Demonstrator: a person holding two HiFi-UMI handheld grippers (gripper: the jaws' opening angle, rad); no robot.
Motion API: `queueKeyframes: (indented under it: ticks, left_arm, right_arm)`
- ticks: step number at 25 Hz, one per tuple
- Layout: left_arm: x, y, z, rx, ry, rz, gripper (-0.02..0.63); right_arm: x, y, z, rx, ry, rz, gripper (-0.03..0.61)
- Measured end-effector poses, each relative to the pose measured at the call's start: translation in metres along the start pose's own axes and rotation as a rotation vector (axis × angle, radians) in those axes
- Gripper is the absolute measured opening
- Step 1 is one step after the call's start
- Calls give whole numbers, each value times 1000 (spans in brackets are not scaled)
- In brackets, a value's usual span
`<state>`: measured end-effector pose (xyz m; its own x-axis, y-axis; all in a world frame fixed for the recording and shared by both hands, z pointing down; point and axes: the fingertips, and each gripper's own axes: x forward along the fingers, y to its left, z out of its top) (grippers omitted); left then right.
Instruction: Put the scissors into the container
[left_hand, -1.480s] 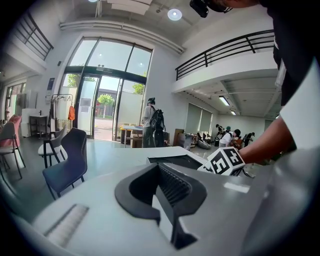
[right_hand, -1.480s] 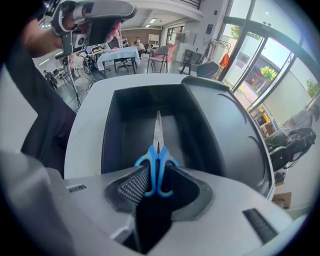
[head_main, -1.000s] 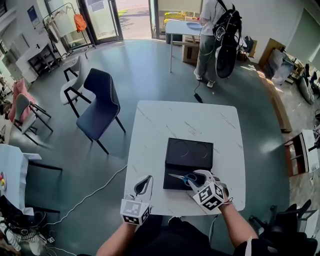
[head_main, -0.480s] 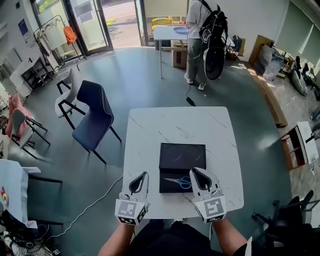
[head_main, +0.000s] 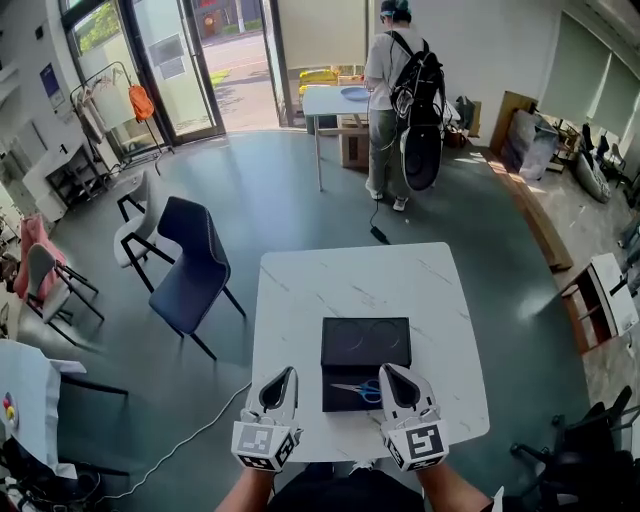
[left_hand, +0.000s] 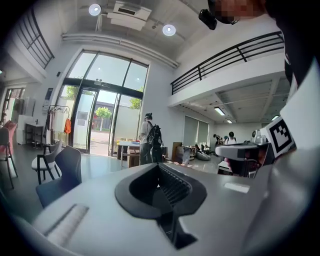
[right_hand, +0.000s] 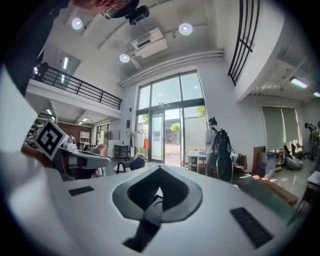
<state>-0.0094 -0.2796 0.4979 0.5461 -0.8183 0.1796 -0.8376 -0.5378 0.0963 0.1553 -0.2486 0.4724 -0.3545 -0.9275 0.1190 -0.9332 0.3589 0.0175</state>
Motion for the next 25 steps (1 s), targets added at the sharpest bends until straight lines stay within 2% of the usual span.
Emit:
queueKeyframes:
  ticks: [8, 17, 25]
  left_arm:
    - [5, -10, 3, 13, -11, -40, 11]
    - [13, -19, 6, 18, -10, -67, 11]
    - [15, -23, 6, 15, -6, -77, 11]
  right_arm:
    - [6, 8, 4, -51, 4, 16, 6]
    - [7, 3, 17, -45, -33, 0, 6]
    - [7, 0, 15, -51, -23, -10, 6]
